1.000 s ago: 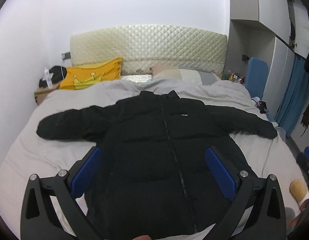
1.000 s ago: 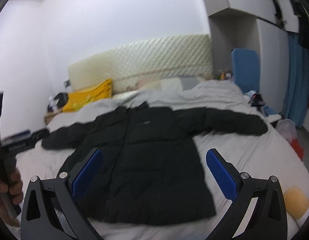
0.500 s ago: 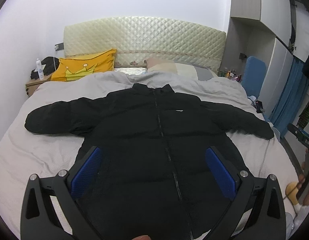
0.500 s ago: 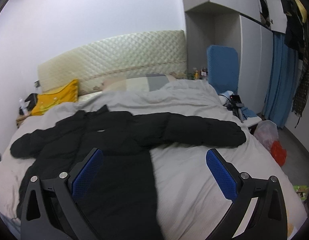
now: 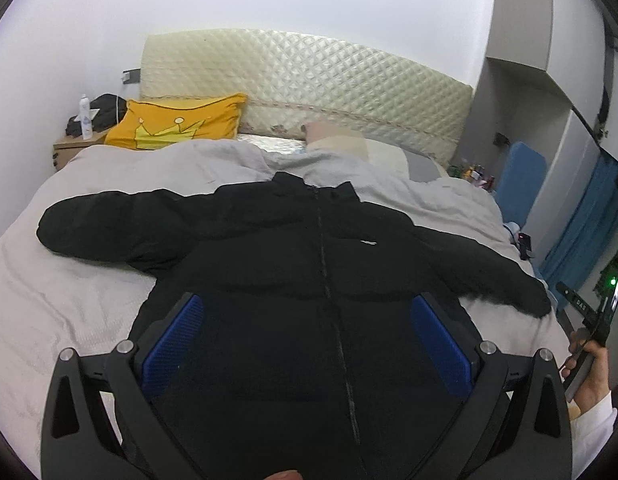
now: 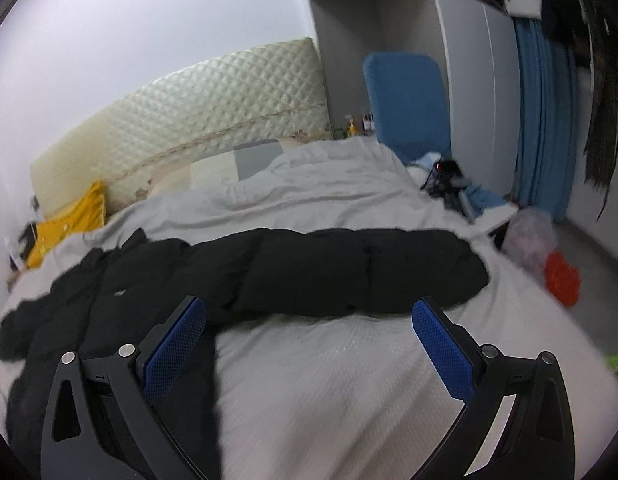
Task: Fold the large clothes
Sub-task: 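Reach the right tool to the jacket sleeve cuff and grasp it, then lift the sleeve with the right tool and fold it across the jacket body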
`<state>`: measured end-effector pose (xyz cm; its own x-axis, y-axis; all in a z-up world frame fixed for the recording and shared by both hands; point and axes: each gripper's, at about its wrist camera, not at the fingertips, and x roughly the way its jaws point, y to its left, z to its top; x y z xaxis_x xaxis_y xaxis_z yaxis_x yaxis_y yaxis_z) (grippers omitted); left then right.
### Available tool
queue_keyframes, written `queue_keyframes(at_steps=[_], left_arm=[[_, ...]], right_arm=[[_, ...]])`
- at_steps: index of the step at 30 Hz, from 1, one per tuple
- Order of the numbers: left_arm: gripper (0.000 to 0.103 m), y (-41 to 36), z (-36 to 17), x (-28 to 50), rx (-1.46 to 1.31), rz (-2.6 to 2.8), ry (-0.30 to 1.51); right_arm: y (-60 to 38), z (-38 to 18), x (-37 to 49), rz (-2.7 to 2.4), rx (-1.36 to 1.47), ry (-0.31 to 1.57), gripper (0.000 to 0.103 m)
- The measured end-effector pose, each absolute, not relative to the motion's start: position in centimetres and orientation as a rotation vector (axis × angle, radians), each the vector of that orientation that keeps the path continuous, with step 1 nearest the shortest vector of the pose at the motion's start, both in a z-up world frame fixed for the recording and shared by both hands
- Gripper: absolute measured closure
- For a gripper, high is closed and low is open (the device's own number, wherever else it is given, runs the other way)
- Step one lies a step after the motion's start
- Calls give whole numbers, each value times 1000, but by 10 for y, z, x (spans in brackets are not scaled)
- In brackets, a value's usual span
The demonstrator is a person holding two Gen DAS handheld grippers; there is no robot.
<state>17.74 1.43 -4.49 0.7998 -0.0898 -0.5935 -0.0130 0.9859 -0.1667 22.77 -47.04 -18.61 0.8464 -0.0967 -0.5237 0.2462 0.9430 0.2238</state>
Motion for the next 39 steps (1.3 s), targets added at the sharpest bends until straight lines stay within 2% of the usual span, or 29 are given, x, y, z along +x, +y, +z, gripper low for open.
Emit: queue_keyframes(at_steps=[7, 14, 22, 30, 31, 32, 33, 35, 39], left_arm=[[0, 16, -69, 204, -220, -22, 696], [0, 6, -73, 223, -201, 38, 742], [0, 6, -58, 231, -221, 87, 693], [0, 10, -88, 245, -215, 117, 744], [0, 9, -90, 247, -206, 118, 747], [0, 8, -91, 247, -198, 118, 747], [0, 8, -92, 248, -186, 120, 745], [0, 7, -93, 251, -167, 125, 735], [0, 12, -95, 258, -155, 126, 731]], right_arm=[[-537, -247, 252, -171, 573, 543, 5], [-575, -292, 269, -176, 700, 591, 6], [-612, -319, 287, -195, 856, 546, 6], [-649, -320, 308, -244, 967, 422, 8], [-654, -317, 312, -249, 976, 404, 17], [-658, -316, 315, -251, 987, 388, 31], [-663, -315, 320, -239, 1002, 384, 38], [-672, -312, 332, -224, 1019, 397, 87], [-673, -281, 335, -285, 916, 405, 95]])
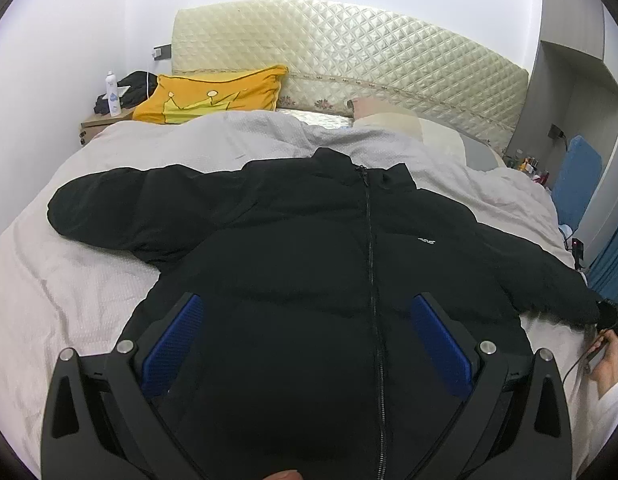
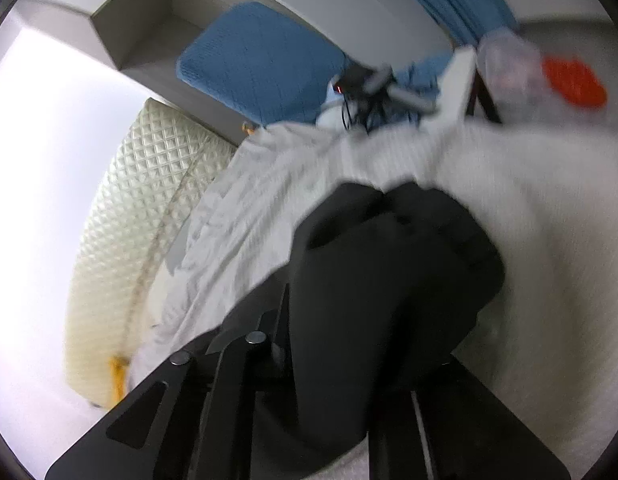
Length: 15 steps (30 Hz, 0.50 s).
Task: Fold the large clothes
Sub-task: 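Lift the sleeve with the right tool and fold it across the jacket body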
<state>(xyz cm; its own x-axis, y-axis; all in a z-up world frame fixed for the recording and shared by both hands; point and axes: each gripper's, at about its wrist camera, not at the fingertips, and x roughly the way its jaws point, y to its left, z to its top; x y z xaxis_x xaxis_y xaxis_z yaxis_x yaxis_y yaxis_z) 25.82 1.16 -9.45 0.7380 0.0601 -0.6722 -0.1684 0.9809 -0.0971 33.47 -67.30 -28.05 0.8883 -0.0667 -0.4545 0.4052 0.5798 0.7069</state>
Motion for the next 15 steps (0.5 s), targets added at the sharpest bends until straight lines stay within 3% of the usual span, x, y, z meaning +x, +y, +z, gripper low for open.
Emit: queue_keyframes(at_steps=[7, 15], left_arm=[[0, 28, -88, 258, -131, 129, 732], [0, 46, -78, 232, -74, 125, 675]], right_arm=[[-647, -191, 325, -316, 733, 325, 99], [-555, -75, 324, -280, 526, 278, 98]])
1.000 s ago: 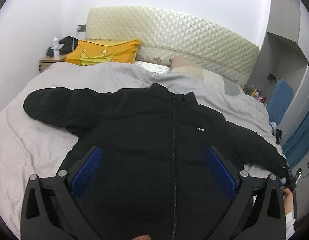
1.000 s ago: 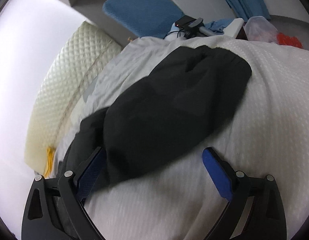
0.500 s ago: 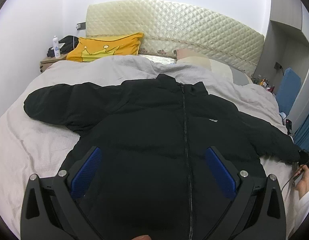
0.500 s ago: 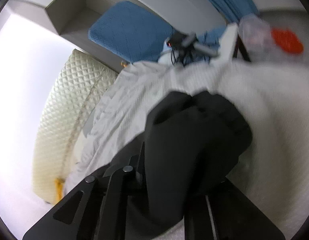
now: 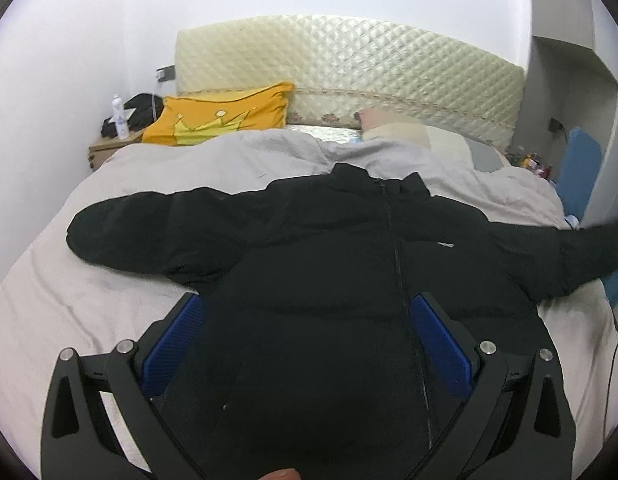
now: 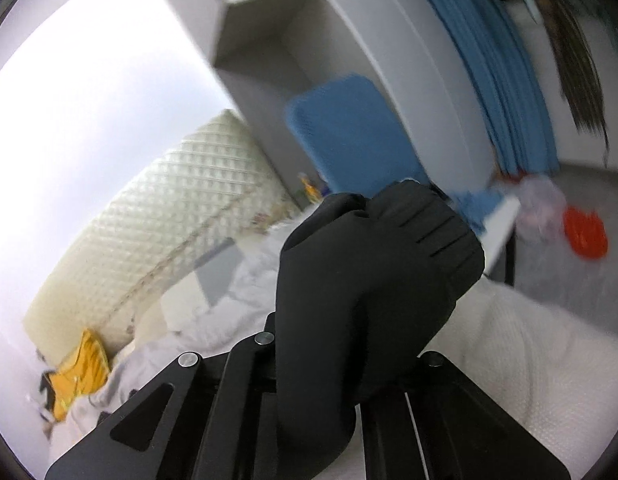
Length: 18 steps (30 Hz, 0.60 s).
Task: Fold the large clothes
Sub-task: 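Lift the sleeve with the right tool and fold it across the jacket body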
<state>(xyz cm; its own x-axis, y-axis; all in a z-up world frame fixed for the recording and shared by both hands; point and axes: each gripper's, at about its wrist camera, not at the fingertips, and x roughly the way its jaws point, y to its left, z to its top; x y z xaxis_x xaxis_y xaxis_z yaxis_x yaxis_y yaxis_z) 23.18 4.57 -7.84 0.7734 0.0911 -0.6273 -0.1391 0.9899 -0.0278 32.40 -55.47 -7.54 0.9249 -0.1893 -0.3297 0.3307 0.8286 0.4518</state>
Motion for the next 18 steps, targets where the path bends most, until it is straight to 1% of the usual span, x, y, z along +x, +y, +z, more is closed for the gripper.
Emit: queue_keyframes(at_steps=[6, 10, 13, 18], left_arm=[[0, 60, -77, 218, -4, 136, 627], [0, 79, -69, 208, -55, 129, 589], [0, 90, -68, 201, -59, 122, 567], [0, 104, -87, 195, -76, 109, 623]], right_arm=[[-463, -4, 323, -193, 405, 244, 98], [-387, 30, 324, -134, 287, 240, 98], [-327, 46, 327, -81, 214, 236, 98], [-254, 43, 321, 17, 172, 233, 97]])
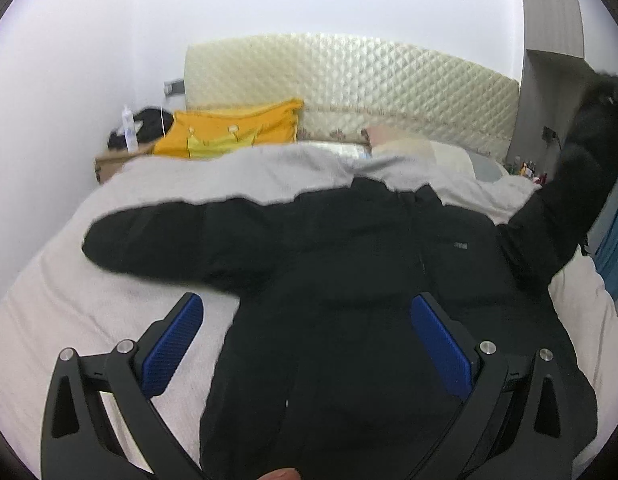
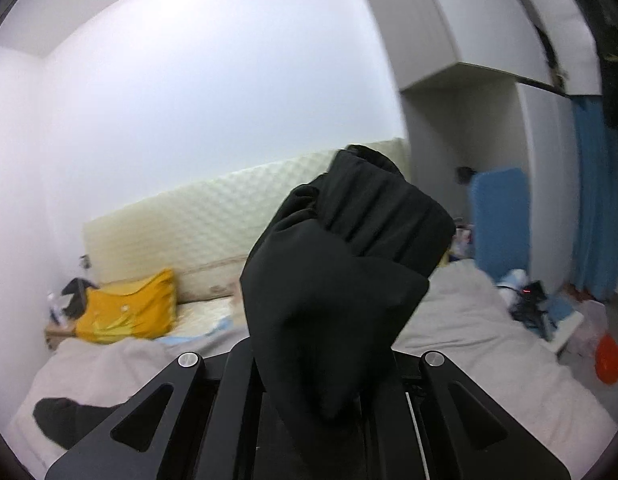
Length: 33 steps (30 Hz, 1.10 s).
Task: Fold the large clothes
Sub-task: 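Lift the sleeve with the right tool and fold it across the jacket body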
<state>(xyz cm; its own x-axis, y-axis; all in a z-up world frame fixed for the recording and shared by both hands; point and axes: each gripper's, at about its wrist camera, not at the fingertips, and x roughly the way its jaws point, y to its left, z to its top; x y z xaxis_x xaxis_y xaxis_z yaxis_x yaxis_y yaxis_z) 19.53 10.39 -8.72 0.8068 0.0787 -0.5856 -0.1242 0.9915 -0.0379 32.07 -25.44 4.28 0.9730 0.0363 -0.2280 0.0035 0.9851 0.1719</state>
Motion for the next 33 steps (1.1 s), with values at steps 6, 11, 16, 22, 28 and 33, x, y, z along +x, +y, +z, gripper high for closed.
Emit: queue_keyframes(at_steps=[6, 11, 16, 22, 28, 33], left_arm=[[0, 107, -97, 182, -33, 110, 603], [0, 136, -103, 175, -33, 162, 594], [0, 162, -104, 170, -63, 203, 589], [0, 194, -117, 175, -120, 281, 626], [0, 212, -117, 170, -183, 308, 603], [0, 215, -123, 173, -204, 300, 615]], right_arm=[[-167, 17, 332, 114, 69, 296, 96], [-106, -13, 335, 205, 14, 332, 96], [-42, -58, 341, 286, -9, 396, 94], [21, -124, 353, 343, -53, 505, 93], [61, -188, 365, 353, -99, 612, 92], [72, -221, 368, 354, -156, 656, 89]])
